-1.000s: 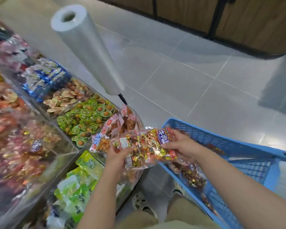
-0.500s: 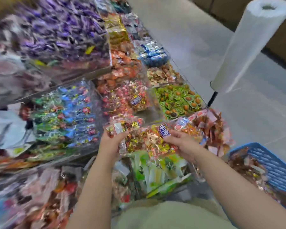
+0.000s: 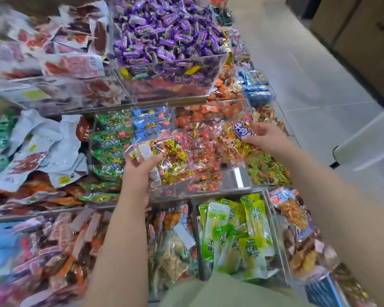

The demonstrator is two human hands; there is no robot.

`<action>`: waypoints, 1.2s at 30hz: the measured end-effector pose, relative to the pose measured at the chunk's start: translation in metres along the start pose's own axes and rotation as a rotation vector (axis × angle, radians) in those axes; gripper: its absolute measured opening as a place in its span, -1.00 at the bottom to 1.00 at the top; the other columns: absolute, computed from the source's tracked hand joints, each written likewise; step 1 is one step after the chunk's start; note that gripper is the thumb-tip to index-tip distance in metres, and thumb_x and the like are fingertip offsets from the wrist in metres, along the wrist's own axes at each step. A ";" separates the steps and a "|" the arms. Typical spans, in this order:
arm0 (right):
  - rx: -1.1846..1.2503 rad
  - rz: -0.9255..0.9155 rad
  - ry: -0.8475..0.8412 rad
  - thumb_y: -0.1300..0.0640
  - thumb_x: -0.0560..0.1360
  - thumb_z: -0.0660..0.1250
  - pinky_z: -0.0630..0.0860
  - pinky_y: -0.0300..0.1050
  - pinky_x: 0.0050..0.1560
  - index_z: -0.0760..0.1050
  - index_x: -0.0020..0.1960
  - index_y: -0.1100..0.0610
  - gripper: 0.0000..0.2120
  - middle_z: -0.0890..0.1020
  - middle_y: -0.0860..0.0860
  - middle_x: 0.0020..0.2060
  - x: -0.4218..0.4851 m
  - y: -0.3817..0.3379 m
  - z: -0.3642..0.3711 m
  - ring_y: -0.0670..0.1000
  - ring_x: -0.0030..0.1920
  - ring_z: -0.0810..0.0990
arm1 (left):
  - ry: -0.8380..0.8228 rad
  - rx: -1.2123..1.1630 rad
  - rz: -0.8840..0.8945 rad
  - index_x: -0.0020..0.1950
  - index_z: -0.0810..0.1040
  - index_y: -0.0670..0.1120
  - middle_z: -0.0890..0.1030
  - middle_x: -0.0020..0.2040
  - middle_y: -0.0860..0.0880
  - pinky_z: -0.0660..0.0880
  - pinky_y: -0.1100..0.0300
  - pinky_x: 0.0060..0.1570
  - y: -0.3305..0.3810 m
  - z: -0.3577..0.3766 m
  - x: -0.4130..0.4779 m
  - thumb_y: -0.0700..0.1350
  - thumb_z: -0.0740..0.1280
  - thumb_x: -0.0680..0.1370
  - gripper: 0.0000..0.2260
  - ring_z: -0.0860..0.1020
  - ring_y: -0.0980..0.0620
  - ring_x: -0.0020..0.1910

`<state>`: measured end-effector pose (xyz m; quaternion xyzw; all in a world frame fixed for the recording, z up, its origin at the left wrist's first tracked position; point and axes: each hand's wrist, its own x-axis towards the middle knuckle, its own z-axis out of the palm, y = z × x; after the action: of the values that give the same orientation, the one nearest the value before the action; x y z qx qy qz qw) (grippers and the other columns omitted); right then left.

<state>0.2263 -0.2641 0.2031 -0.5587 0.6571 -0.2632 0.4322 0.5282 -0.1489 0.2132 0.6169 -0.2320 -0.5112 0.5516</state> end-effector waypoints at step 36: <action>-1.400 -0.244 -0.097 0.28 0.47 0.02 -0.67 0.20 0.15 -0.58 0.39 0.02 -0.18 -0.44 0.20 0.42 0.091 0.067 0.104 0.24 0.33 -0.57 | -0.014 0.007 -0.114 0.40 0.36 -0.12 0.60 0.18 -0.19 0.47 -0.24 0.20 -0.004 0.034 0.047 -0.07 0.52 0.19 -0.20 0.60 -0.21 0.12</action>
<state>0.2817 -0.3218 0.0719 -0.7857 0.5848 0.1994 -0.0319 0.5146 -0.2029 0.1965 0.6274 -0.2022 -0.5453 0.5178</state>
